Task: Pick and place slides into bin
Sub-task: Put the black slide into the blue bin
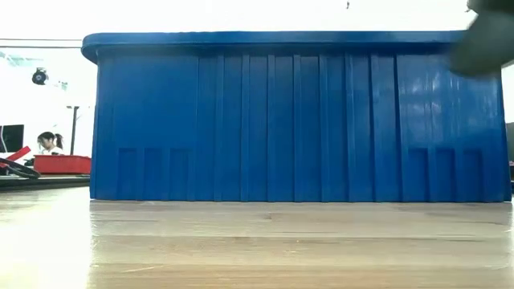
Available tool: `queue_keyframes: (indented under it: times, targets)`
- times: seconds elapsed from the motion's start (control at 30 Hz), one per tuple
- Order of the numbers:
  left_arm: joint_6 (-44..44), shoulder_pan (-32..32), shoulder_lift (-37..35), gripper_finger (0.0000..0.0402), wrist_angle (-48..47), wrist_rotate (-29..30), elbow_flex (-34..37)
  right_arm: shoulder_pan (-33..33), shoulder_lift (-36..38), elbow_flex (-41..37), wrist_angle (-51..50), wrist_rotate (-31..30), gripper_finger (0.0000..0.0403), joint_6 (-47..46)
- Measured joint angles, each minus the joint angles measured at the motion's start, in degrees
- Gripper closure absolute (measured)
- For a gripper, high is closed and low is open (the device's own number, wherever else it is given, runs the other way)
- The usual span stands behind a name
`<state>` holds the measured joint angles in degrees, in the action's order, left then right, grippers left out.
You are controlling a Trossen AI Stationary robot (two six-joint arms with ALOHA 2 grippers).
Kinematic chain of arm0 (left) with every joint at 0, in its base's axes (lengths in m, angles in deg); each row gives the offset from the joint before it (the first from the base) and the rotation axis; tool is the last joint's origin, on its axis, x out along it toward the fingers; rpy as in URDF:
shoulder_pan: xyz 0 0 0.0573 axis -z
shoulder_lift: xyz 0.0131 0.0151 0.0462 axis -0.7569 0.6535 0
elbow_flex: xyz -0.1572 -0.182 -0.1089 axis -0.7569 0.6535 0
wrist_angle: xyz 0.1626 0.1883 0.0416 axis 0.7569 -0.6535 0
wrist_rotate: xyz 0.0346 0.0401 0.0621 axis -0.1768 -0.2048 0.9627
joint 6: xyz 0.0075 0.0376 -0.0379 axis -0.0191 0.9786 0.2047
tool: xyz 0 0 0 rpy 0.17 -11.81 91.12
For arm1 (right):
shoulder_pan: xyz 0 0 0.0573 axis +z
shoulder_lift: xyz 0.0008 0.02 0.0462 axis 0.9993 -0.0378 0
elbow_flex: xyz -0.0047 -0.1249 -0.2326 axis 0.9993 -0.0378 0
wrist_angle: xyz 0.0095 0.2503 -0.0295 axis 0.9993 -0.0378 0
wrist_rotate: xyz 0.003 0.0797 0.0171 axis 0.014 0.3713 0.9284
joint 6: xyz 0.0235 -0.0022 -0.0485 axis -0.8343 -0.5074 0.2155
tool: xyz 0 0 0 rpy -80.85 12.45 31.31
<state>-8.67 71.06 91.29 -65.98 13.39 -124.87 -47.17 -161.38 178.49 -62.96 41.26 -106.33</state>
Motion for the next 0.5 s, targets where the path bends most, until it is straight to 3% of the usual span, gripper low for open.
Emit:
queue_keyframes:
  times: [0.27,0.4,0.5]
  targets:
    - [0.02,0.0,0.0,0.0139,0.57,0.0,0.0,-0.83,0.09,11.78,1.89,-39.28,0.0394,0.45]
    - [0.02,0.0,0.0,0.0139,0.57,0.0,0.0,-2.08,0.11,15.42,1.7,-50.2,0.0394,2.85]
    - [0.02,0.0,0.0,0.0139,0.55,-0.02,0.0,-3.82,0.34,16.08,1.13,-54.62,0.0394,4.84]
